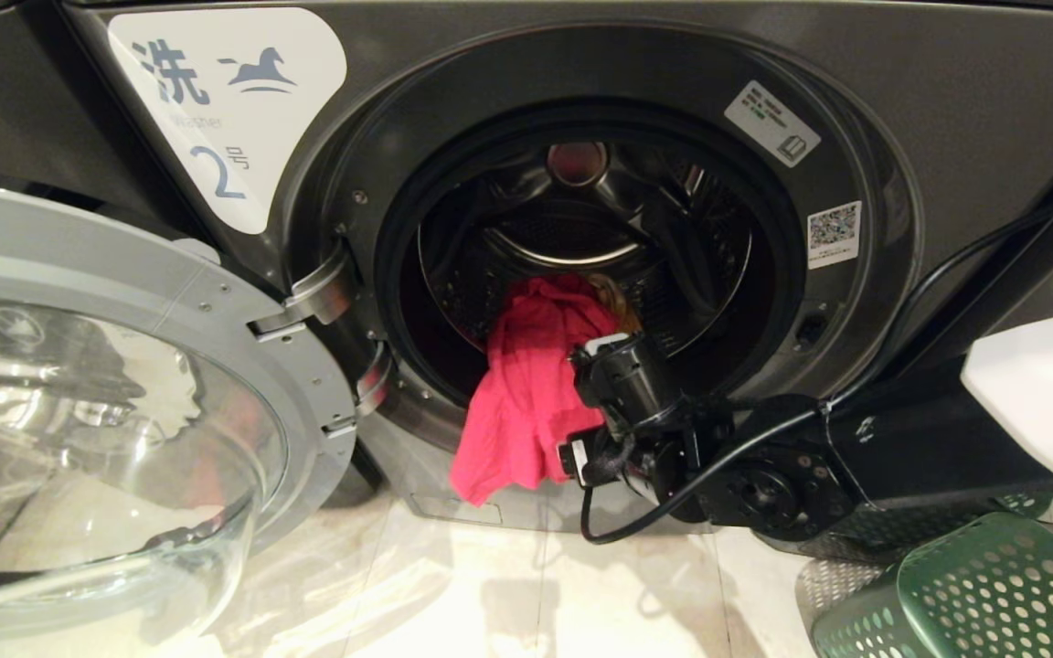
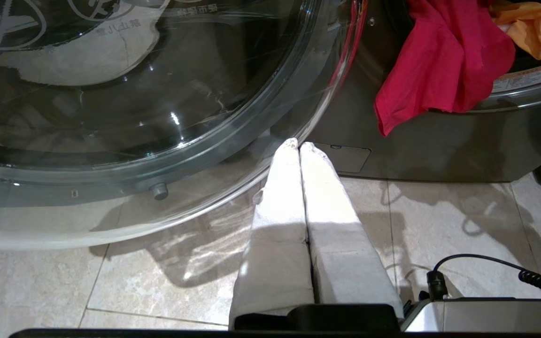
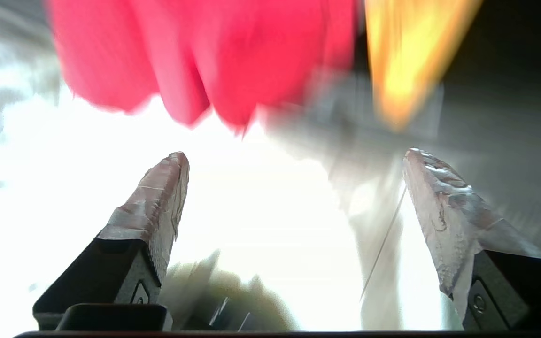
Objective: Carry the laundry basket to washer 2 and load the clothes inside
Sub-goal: Place the clothes into the washing machine
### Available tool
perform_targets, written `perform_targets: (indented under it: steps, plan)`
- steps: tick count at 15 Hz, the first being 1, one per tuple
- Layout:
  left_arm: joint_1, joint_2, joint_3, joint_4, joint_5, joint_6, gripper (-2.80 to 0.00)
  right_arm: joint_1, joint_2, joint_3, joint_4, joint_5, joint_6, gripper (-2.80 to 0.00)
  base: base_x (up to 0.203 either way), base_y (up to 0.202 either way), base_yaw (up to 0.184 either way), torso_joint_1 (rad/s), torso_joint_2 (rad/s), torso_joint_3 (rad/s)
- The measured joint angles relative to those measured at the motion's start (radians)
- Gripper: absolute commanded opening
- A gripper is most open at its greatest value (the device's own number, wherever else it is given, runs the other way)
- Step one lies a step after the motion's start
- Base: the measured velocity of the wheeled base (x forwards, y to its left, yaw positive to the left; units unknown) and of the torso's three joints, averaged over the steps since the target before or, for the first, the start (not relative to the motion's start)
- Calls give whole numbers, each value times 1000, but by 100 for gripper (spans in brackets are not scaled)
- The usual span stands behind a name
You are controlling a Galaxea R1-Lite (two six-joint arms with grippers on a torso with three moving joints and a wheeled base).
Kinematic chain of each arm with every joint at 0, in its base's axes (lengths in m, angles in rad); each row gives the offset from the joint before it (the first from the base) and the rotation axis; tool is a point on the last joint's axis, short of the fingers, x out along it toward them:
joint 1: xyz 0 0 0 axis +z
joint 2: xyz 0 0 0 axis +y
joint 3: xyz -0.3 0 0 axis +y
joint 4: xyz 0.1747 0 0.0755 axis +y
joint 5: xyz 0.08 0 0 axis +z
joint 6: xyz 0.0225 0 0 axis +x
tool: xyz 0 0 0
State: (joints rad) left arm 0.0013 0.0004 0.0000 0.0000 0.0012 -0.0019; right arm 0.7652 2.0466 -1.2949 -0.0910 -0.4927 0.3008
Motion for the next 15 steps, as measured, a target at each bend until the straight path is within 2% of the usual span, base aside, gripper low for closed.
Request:
perform_targets:
  steps: [1, 3, 5, 9, 12, 15]
  plan:
    - [0, 0, 0, 0, 0, 0, -280, 3, -5, -18, 110, 16, 131, 0, 0, 0, 0, 0, 0, 0]
    - [0, 0, 0, 0, 0, 0, -280, 4, 11, -85, 238, 53, 345, 0, 0, 0, 0, 0, 0, 0]
    - [0, 0, 0, 0, 0, 0, -280, 2, 47, -162, 261, 94, 456, 0, 0, 0, 0, 0, 0, 0]
    - [0, 0, 0, 0, 0, 0, -280, -15, 132, -300, 263, 263, 524, 0, 0, 0, 0, 0, 0, 0]
    - [0, 0, 0, 0, 0, 0, -280, -50, 215, -414, 267, 271, 518, 0, 0, 0, 0, 0, 0, 0]
    - [0, 0, 0, 0, 0, 0, -280, -93, 278, -495, 318, 262, 421, 0, 0, 0, 0, 0, 0, 0]
